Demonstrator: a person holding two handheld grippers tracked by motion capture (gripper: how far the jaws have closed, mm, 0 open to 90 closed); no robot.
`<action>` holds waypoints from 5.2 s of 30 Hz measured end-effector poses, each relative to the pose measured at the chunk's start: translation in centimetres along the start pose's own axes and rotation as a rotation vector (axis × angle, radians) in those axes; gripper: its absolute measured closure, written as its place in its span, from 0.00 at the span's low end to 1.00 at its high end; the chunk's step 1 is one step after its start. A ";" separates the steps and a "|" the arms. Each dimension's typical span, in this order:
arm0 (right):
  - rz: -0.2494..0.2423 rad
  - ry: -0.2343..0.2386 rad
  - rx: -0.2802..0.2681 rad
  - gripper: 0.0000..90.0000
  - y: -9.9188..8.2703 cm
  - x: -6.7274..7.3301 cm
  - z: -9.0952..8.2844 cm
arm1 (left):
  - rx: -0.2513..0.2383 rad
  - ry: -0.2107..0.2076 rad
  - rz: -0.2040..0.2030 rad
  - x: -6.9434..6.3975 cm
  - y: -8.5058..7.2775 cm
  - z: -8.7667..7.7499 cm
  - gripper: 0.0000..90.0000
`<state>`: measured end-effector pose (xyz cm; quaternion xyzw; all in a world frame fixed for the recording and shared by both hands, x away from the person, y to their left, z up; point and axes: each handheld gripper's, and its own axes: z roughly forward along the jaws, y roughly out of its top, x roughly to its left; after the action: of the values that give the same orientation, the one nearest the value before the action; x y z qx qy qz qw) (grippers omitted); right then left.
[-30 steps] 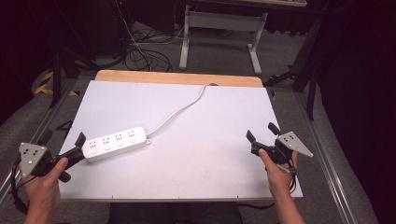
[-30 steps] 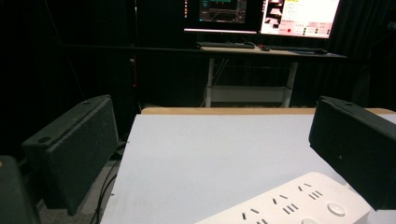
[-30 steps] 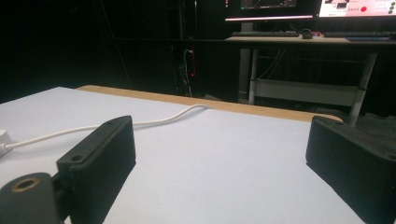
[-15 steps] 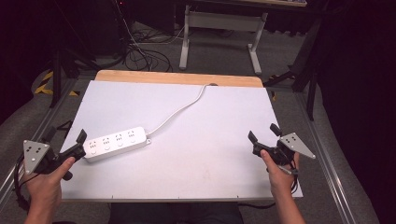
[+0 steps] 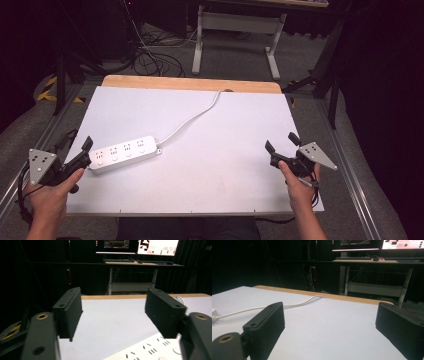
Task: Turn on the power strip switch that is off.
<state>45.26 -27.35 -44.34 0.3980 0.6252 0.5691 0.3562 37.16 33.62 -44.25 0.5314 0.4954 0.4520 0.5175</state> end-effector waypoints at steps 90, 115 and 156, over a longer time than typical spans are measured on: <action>-0.021 0.017 0.017 0.11 -0.1 0.3 0.3 | 0.334 -0.217 0.141 -2.1 0.3 1.9 1.00; -0.022 0.020 0.023 0.12 -0.1 0.3 0.4 | 0.486 -0.208 0.153 -2.6 -0.3 2.9 1.00; -0.020 0.019 0.029 0.12 -0.2 0.4 0.4 | 0.690 -0.225 0.208 -3.2 -1.7 5.4 0.99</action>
<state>45.44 -26.82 -44.59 0.3912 0.6408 0.5601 0.3501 42.05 29.82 -46.13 0.7682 0.5022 0.2475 0.3107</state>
